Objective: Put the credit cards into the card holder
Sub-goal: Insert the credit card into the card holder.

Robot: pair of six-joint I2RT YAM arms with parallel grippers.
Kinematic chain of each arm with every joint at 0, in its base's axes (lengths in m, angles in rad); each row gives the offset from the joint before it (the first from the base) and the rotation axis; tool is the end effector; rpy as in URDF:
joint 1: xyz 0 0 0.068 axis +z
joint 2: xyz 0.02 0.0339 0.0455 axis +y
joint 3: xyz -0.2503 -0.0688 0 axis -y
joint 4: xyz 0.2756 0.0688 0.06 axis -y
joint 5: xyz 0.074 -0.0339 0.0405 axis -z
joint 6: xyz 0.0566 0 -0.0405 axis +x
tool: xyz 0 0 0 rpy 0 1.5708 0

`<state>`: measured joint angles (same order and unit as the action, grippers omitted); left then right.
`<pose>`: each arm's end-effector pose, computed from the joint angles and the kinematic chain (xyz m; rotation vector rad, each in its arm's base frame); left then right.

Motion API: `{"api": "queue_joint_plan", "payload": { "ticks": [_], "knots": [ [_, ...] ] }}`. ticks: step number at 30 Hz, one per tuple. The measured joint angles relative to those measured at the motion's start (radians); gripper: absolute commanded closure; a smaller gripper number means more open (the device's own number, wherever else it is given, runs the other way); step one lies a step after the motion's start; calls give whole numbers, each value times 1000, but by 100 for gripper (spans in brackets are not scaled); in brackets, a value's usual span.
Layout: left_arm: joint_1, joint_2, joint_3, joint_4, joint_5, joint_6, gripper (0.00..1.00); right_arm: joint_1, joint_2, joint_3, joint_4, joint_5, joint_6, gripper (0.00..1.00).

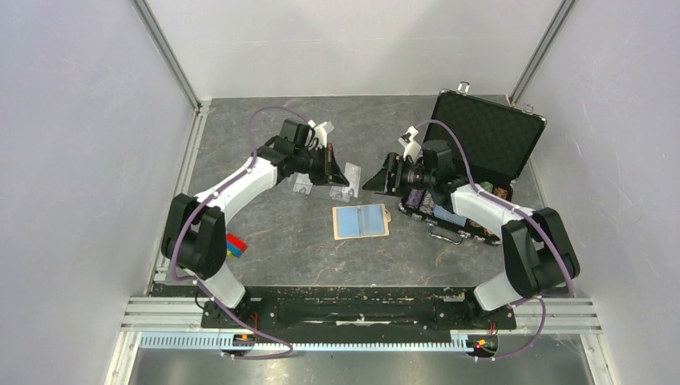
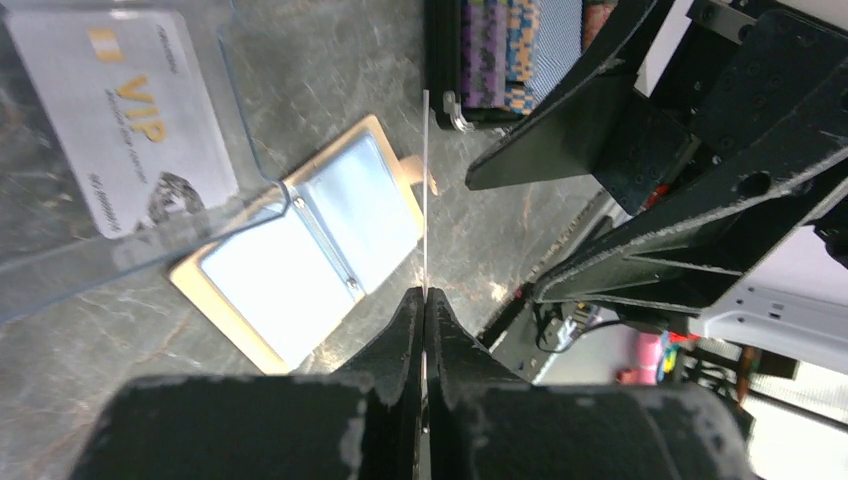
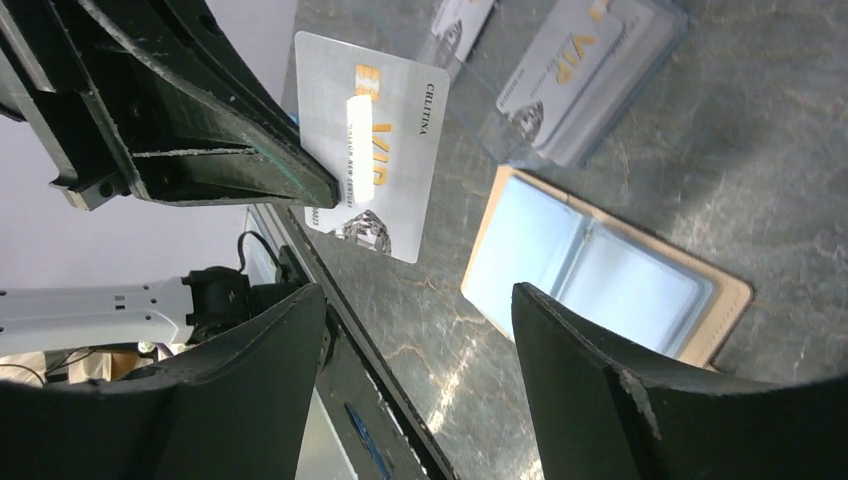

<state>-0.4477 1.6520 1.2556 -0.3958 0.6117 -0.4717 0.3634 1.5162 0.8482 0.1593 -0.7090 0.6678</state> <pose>0.3485 -0.2034 0.2262 0.2897 2.4688 -1.1463 0.3253 0.1631 0.1829 -0.1382 2.2309 1.3358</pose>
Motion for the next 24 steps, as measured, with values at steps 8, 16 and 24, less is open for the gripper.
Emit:
{"api": "queue_joint_plan", "payload": {
  "ticks": [8, 16, 24],
  "knots": [
    [0, -35, -146, 151, 54, -117, 98, 0, -25, -23, -163, 64, -129, 28],
    [-3, -58, -277, 225, 51, -164, 98, 0, -25, -23, -333, 132, -243, 28],
    [-9, -59, -286, 110, 11, -107, 98, 0, -11, -22, -408, 155, -298, 28]
  ]
}}
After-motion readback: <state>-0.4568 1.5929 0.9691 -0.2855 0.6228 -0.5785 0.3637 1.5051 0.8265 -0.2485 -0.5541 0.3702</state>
